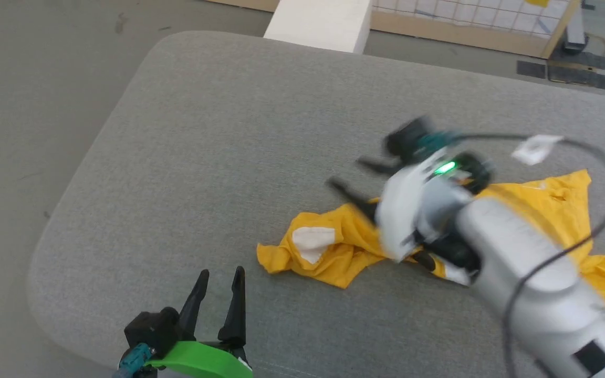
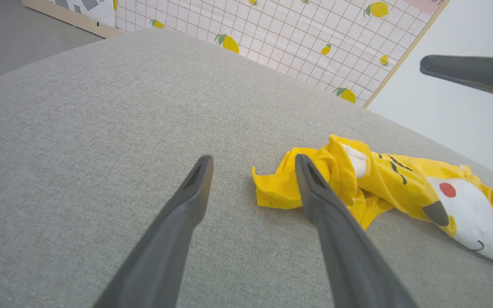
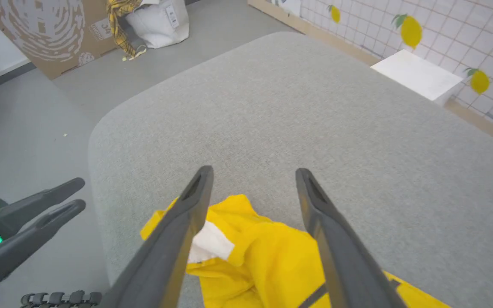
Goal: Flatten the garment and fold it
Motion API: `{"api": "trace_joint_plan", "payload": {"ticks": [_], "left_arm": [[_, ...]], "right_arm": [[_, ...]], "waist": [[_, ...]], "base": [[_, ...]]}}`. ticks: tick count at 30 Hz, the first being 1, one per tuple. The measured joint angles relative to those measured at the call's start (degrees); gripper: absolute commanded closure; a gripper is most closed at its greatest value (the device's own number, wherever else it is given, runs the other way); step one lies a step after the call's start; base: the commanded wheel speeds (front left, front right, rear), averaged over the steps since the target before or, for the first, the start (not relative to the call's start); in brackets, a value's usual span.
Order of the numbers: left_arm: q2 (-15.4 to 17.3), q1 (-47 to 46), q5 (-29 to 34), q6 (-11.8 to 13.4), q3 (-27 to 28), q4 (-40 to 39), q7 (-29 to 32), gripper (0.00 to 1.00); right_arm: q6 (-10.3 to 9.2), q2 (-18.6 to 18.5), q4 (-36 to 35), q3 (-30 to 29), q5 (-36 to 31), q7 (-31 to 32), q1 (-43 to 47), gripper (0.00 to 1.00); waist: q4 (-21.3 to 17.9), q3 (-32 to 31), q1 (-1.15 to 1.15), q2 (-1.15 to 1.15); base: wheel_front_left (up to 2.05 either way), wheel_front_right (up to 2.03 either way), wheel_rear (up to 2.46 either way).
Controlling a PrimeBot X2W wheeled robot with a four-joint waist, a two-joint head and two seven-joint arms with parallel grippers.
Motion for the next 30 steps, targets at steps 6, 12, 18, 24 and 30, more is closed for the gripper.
{"api": "trace_joint_plan", "payload": {"ticks": [6,12,18,24,30], "left_arm": [[0.0,0.0,0.1,0.0,0.0,-0.5,0.0,0.0],[0.0,0.0,0.5,0.0,-0.4,-0.5,0.0,0.0],[0.0,0.0,0.8,0.0,-0.4,-0.3,0.0,0.0],[0.0,0.0,1.0,-0.3,-0.2,0.0,0.0,0.0],[0.0,-0.3,1.4,-0.8,-0.2,0.4,0.0,0.0]], "right_arm": [[0.0,-7.9,2.5,-11.1,-6.1,4.0,-0.5,0.0],[-0.01,-11.1,10.3,-22.0,-15.2,11.1,2.0,0.0],[0.0,-10.3,12.4,-30.1,-21.5,12.1,6.7,0.0],[0.0,-8.4,12.7,-35.1,-25.5,12.3,9.9,0.0],[0.0,-6.7,12.8,-39.1,-29.4,9.5,10.5,1.0]], "waist": [[-1.3,0.3,0.0,0.0],[-1.1,0.8,0.0,0.0],[-0.3,1.4,0.0,0.0],[0.2,1.9,0.0,0.0],[0.1,2.5,0.0,0.0]], "base": [[0.0,0.0,0.0],[0.0,0.0,0.0],[0.0,0.0,0.0],[0.0,0.0,0.0],[0.0,0.0,0.0]]}}
